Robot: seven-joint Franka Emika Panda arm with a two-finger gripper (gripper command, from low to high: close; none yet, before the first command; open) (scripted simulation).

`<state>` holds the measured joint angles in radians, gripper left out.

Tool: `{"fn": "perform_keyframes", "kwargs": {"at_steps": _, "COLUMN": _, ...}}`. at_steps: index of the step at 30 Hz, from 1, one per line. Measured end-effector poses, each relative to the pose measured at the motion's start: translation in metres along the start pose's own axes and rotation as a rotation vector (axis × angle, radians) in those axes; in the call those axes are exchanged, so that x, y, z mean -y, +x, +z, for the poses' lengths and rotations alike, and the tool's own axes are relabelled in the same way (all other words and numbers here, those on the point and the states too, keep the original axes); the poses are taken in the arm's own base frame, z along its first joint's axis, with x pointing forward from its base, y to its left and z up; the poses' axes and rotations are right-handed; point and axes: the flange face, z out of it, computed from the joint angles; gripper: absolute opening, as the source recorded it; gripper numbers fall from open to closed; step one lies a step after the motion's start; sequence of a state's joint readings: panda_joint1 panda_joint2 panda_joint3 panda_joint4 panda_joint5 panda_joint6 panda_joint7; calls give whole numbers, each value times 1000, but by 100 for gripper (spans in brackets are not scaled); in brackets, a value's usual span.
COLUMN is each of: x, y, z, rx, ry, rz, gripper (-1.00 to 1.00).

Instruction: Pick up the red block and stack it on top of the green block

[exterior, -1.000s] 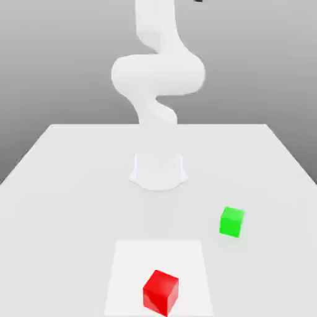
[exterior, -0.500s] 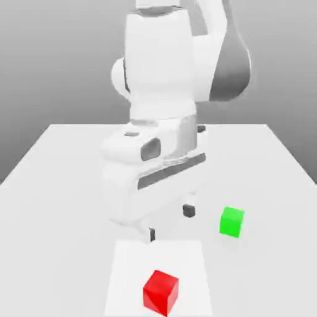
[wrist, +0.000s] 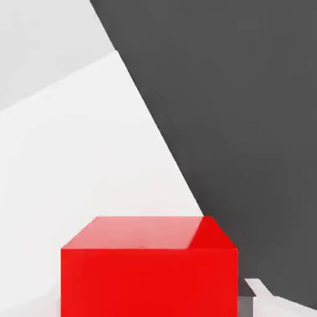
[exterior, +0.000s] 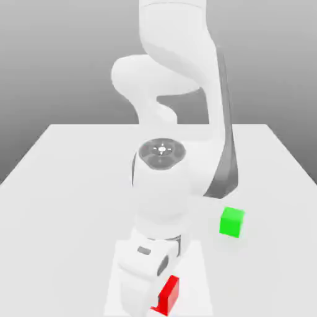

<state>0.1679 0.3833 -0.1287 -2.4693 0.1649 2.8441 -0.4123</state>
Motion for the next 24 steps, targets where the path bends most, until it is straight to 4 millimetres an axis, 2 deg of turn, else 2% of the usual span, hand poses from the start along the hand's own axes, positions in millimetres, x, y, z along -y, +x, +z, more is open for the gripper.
{"fn": "perform_keyframes", "kwargs": {"at_steps": 2, "x": 0, "y": 1, "z": -13, "rx": -1, "ry": -1, "rz": -1, "gripper": -100}}
{"fn": "perform_keyframes", "kwargs": {"at_steps": 6, "x": 3, "y": 0, "z": -58, "rx": 0, "ry": 2, "rz": -10, "gripper": -100}}
{"fn": "perform_keyframes", "kwargs": {"at_steps": 8, "x": 34, "y": -7, "z": -70, "rx": -4, "ry": 23, "rz": -133, "gripper": -100}}
{"fn": "perform_keyframes", "kwargs": {"at_steps": 10, "x": 76, "y": -18, "z": -78, "rx": -8, "ry": 42, "rz": -297, "gripper": -100}}
{"fn": "perform_keyframes", "kwargs": {"at_steps": 11, "x": 101, "y": -25, "z": -82, "rx": -9, "ry": 50, "rz": -396, "gripper": -100}}
{"fn": "perform_keyframes", "kwargs": {"at_steps": 14, "x": 154, "y": -53, "z": -92, "rx": -14, "ry": 62, "rz": -650, "gripper": -100}}
{"fn": "perform_keyframes", "kwargs": {"at_steps": 20, "x": 217, "y": -122, "z": -102, "rx": -12, "ry": 37, "rz": -1117, "gripper": -100}}
{"fn": "perform_keyframes", "kwargs": {"at_steps": 22, "x": 233, "y": -148, "z": -102, "rx": -5, "ry": 15, "rz": -1278, "gripper": -100}}
{"fn": "perform_keyframes", "kwargs": {"at_steps": 24, "x": 239, "y": -158, "z": -94, "rx": 0, "ry": 1, "rz": -1349, "gripper": -100}}
